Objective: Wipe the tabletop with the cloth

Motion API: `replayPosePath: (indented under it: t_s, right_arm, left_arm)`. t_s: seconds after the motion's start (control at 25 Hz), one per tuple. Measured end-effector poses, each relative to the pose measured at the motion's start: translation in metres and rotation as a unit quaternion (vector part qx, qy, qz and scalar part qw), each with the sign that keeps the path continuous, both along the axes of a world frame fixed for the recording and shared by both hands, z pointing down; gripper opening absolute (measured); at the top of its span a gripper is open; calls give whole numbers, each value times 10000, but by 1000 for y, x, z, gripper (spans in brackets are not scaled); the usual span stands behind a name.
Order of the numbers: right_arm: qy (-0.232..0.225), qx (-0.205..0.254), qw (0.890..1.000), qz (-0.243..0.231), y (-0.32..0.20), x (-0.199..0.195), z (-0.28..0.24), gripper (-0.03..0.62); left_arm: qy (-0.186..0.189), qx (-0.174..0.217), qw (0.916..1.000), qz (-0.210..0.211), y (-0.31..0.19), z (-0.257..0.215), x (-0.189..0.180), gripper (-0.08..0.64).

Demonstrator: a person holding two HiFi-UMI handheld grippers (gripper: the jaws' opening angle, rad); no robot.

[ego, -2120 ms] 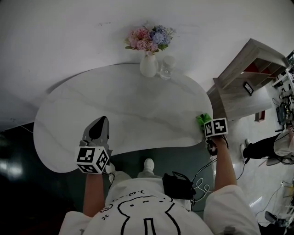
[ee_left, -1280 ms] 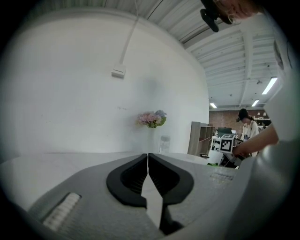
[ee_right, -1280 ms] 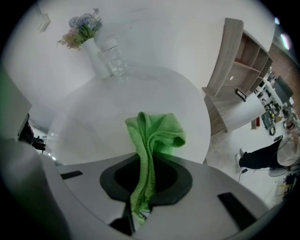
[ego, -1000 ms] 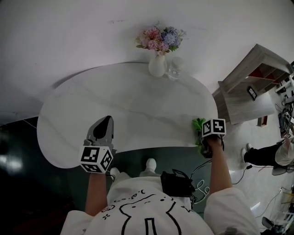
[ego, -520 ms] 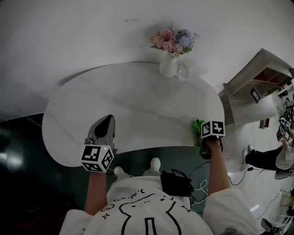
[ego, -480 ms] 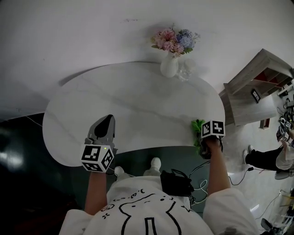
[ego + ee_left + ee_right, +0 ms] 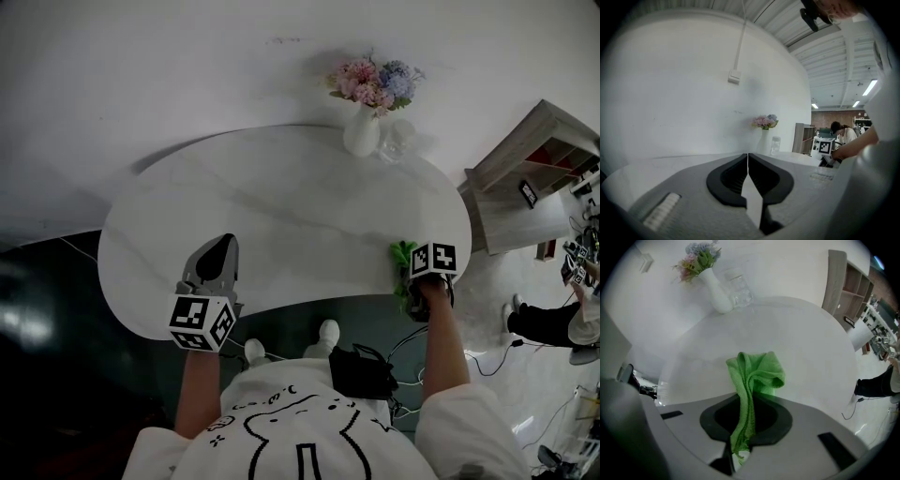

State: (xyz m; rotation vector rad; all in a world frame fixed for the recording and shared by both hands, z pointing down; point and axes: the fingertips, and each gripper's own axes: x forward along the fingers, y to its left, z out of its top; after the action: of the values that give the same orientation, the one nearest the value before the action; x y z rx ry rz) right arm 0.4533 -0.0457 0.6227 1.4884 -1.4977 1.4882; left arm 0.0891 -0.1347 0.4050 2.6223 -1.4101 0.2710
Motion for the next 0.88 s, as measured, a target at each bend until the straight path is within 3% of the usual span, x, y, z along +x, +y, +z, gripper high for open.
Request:
replayPosePath:
  t_s: [0.88]
  right_arm:
    - [-395, 23, 9989, -232, -21, -96, -1, 41]
  left_arm:
    - [103, 0, 9999, -24, 6, -2, -54, 20]
